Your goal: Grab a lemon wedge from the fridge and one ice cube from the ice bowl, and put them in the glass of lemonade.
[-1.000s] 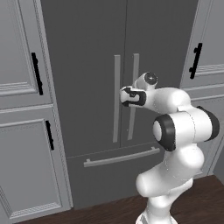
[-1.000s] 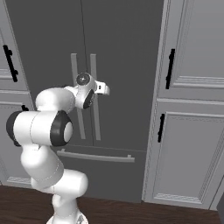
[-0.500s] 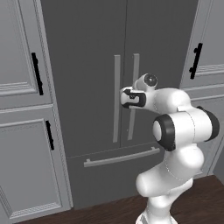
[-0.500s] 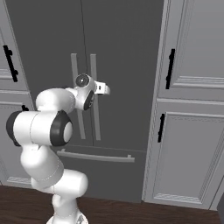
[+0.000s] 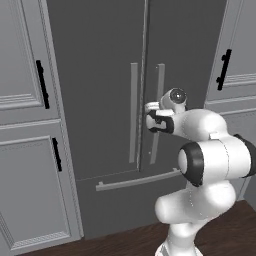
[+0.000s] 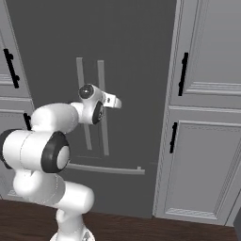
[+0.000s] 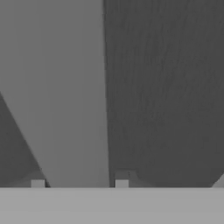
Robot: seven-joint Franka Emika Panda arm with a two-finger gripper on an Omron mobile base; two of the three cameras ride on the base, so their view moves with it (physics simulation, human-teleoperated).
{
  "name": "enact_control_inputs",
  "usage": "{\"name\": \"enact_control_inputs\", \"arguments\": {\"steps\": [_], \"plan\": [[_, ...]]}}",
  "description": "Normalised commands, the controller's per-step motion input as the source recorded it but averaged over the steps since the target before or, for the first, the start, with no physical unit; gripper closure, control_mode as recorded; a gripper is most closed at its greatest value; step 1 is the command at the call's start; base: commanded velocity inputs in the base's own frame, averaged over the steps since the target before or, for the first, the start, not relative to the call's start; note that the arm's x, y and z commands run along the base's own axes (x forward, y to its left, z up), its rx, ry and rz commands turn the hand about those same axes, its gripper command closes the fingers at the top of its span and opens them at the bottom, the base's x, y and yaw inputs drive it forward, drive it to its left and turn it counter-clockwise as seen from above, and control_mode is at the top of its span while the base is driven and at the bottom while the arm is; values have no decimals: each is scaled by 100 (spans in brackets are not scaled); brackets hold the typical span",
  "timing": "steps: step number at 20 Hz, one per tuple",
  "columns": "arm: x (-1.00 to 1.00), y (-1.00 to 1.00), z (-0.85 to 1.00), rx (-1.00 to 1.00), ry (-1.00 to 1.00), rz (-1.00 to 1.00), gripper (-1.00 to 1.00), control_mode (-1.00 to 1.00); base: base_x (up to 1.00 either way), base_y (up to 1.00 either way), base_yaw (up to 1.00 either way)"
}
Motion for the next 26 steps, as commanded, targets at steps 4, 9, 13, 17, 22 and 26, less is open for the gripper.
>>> {"name": "enact_control_inputs", "arguments": {"steps": [4, 9, 13, 17, 22, 26], "plan": [[-78, -100, 1, 14, 0, -14, 100, -100, 0, 0, 0], [-92, -100, 21, 19, -1, -9, 100, -100, 0, 0, 0], [-93, -100, 26, 19, 0, -11, 100, -100, 0, 0, 0], [-87, -100, 16, 17, 0, -15, 100, -100, 0, 0, 0], [-61, -95, 19, 11, 0, -19, 100, -100, 0, 0, 0], [-28, -58, 30, 2, 3, -23, -100, -100, 0, 0, 0]]}}
